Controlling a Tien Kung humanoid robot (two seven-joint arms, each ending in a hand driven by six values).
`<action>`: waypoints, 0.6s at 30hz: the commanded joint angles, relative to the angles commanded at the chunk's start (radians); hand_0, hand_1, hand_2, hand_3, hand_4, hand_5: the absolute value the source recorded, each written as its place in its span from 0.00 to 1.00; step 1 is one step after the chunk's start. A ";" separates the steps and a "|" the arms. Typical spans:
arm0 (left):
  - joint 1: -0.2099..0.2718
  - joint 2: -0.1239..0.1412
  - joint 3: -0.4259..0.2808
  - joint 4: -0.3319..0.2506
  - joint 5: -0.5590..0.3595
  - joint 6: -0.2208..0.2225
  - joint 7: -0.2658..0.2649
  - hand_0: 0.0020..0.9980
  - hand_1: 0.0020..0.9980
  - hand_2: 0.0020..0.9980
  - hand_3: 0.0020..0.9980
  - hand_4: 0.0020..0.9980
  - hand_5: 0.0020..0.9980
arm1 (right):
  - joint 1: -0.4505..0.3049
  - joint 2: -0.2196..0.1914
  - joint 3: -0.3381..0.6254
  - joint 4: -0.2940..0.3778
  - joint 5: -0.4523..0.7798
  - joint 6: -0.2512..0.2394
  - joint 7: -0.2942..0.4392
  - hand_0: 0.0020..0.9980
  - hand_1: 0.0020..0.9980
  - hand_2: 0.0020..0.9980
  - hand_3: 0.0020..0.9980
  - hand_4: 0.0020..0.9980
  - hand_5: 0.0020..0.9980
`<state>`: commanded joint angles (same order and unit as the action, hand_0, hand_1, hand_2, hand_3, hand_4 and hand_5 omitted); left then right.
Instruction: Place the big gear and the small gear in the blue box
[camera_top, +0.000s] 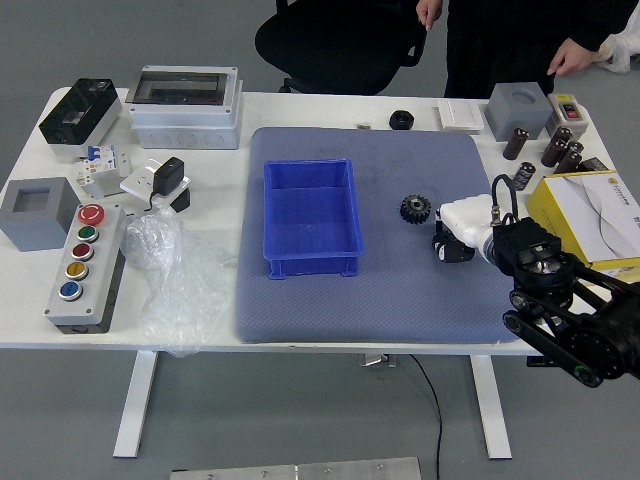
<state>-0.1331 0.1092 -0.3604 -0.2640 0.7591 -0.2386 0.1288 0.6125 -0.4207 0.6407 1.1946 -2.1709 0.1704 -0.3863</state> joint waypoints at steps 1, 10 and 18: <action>0.000 0.000 0.000 0.000 0.000 0.000 0.000 0.86 0.83 0.82 0.77 0.59 0.37 | 0.001 -0.002 0.001 0.002 -0.001 0.000 0.000 0.44 0.42 0.49 0.61 0.43 0.35; 0.002 0.004 -0.002 0.000 0.001 -0.001 0.001 0.86 0.83 0.82 0.77 0.59 0.37 | 0.025 -0.037 0.010 0.025 -0.008 0.009 -0.003 0.44 0.42 0.49 0.61 0.39 0.39; 0.002 0.004 -0.003 0.000 0.001 -0.001 0.001 0.86 0.83 0.82 0.77 0.59 0.37 | 0.024 -0.040 0.007 0.022 0.011 0.027 -0.001 0.44 0.42 0.49 0.61 0.39 0.39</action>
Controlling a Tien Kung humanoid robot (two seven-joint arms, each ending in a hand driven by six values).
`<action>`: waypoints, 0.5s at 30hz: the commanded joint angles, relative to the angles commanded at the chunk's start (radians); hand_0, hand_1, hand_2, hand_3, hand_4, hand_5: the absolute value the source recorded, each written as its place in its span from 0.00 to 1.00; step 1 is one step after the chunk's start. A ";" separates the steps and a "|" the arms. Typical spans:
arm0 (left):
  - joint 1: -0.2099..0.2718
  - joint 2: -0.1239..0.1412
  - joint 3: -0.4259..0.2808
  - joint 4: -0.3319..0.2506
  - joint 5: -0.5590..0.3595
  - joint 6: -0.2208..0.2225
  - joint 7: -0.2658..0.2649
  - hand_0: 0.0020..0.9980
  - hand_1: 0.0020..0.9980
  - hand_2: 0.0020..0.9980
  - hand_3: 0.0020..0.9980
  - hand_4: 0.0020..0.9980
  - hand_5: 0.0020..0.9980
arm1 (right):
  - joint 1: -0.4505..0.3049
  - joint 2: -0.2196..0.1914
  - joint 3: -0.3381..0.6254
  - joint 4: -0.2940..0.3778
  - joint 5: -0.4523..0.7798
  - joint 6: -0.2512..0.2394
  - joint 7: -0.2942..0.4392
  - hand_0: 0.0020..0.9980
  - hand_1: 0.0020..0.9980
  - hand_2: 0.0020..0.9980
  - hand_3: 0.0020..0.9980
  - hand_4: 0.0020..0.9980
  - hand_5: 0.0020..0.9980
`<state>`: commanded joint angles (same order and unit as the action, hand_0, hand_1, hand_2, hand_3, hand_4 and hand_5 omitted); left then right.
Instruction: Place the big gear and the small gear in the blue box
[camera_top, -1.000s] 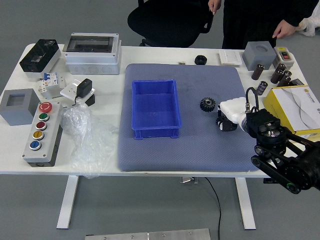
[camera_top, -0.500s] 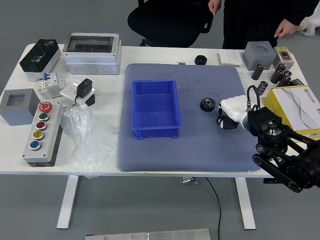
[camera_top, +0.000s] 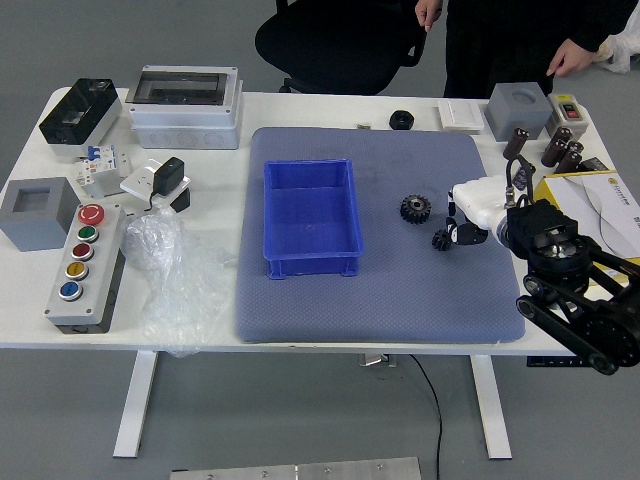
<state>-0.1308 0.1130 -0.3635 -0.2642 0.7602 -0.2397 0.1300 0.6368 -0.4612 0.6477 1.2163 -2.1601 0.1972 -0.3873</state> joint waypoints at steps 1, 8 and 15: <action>0.000 0.000 0.000 0.000 0.000 0.000 0.000 0.86 0.83 0.82 0.77 0.59 0.37 | 0.000 0.000 0.001 -0.001 0.005 0.004 0.000 0.44 0.42 0.49 0.61 0.39 0.39; 0.000 0.000 0.000 0.000 0.000 0.001 0.000 0.86 0.82 0.82 0.77 0.59 0.37 | 0.001 0.002 0.015 0.002 0.022 0.023 0.003 0.50 0.49 0.59 0.65 0.50 0.41; 0.000 -0.001 -0.001 0.000 0.001 0.000 0.001 0.86 0.83 0.82 0.77 0.59 0.37 | 0.005 0.002 0.027 0.010 0.036 0.031 0.006 0.53 0.53 0.67 0.67 0.66 0.47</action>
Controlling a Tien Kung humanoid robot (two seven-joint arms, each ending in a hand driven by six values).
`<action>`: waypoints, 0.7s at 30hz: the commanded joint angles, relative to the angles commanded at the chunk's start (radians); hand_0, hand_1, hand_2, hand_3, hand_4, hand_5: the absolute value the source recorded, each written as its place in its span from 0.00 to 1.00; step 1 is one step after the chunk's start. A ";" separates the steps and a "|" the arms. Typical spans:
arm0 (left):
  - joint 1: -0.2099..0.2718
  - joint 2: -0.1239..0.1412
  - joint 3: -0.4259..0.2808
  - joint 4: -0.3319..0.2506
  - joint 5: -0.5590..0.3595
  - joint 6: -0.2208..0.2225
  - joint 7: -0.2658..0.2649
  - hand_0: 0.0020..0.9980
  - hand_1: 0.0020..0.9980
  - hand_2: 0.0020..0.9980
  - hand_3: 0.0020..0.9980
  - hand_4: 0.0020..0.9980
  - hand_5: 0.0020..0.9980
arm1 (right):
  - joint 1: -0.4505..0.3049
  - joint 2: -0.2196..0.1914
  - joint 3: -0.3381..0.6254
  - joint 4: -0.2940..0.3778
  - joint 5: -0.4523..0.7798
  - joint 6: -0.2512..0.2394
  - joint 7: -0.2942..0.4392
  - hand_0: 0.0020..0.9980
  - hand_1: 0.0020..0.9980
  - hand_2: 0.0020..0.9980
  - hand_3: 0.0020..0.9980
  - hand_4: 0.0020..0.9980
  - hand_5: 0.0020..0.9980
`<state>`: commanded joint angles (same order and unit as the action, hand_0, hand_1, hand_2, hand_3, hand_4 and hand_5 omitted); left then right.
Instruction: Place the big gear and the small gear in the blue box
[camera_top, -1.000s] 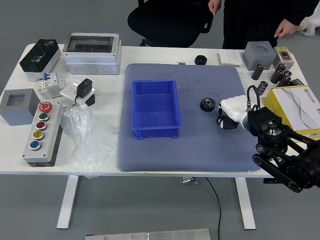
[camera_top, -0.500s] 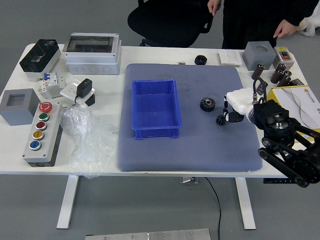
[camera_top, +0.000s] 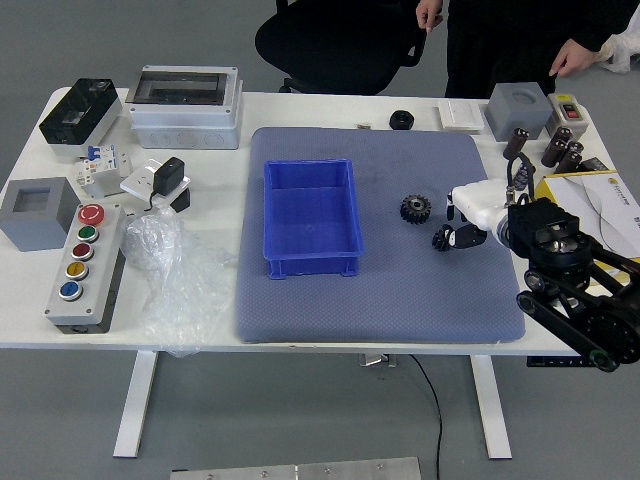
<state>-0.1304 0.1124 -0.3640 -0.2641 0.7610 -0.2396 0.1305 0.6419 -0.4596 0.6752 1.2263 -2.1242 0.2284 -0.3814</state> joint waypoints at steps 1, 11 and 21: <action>0.000 0.000 0.000 0.000 0.000 0.000 0.000 0.86 0.83 0.82 0.77 0.59 0.37 | 0.000 0.000 0.001 0.001 0.001 0.001 -0.001 0.54 0.54 0.68 0.75 0.72 0.46; 0.001 0.000 0.000 0.000 0.000 0.000 0.000 0.86 0.83 0.82 0.77 0.59 0.37 | -0.002 0.005 0.005 0.008 0.010 0.018 -0.010 0.54 0.55 0.69 0.80 0.78 0.44; 0.001 -0.003 0.000 0.000 0.001 0.000 0.000 0.86 0.83 0.82 0.77 0.59 0.37 | -0.018 0.019 0.006 0.002 0.001 0.007 -0.016 0.54 0.55 0.68 0.79 0.80 0.41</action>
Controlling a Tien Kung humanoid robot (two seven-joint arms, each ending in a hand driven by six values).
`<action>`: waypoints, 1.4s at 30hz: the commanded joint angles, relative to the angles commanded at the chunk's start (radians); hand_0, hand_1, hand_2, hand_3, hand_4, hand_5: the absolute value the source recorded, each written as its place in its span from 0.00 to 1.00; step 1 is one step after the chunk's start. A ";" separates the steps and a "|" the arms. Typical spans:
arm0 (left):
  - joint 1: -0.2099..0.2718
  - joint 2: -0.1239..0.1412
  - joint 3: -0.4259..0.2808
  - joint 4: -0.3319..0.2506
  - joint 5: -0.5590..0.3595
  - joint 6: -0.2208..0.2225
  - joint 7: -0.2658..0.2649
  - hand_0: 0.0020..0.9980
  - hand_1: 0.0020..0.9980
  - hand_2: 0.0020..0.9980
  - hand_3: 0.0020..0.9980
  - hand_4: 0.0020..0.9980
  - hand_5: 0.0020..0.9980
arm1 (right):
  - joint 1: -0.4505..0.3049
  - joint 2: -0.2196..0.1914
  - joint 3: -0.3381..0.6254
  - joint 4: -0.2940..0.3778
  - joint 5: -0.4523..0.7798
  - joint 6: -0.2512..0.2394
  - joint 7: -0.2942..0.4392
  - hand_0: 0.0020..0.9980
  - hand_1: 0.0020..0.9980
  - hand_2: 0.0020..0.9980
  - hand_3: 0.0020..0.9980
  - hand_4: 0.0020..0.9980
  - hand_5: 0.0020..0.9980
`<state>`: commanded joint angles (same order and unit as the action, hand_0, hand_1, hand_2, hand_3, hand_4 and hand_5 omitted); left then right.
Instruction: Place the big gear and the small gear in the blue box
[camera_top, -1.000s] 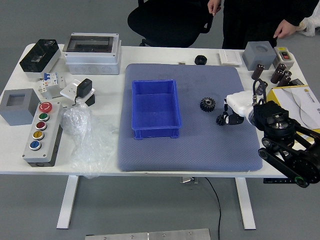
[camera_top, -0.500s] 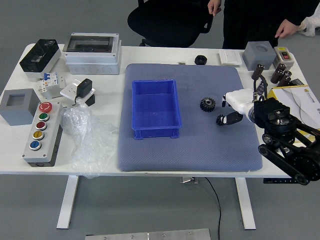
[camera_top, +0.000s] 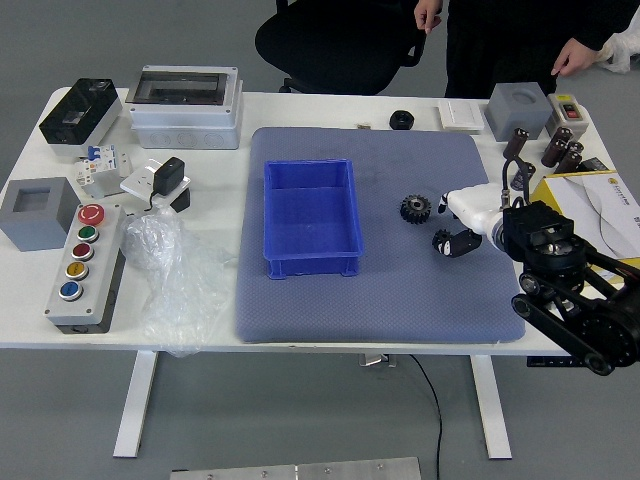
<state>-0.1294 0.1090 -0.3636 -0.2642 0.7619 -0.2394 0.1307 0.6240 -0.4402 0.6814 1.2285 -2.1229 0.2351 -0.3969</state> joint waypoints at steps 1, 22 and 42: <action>0.000 0.000 0.000 0.000 0.000 0.000 0.000 0.86 0.83 0.82 0.77 0.59 0.37 | -0.001 0.001 0.000 -0.001 -0.001 -0.001 0.000 0.54 0.55 0.68 0.79 0.80 0.41; -0.001 -0.004 -0.003 -0.002 0.006 0.000 -0.001 0.86 0.83 0.82 0.77 0.59 0.37 | -0.010 0.021 -0.011 -0.030 -0.034 -0.028 -0.001 0.51 0.52 0.63 0.66 0.76 0.36; -0.002 -0.006 0.000 -0.002 0.006 -0.001 -0.001 0.86 0.83 0.82 0.77 0.59 0.37 | -0.016 0.034 -0.021 -0.049 -0.045 -0.040 0.001 0.49 0.48 0.58 0.62 0.69 0.33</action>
<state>-0.1311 0.1030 -0.3639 -0.2663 0.7683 -0.2401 0.1297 0.6084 -0.4062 0.6608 1.1792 -2.1674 0.1955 -0.3956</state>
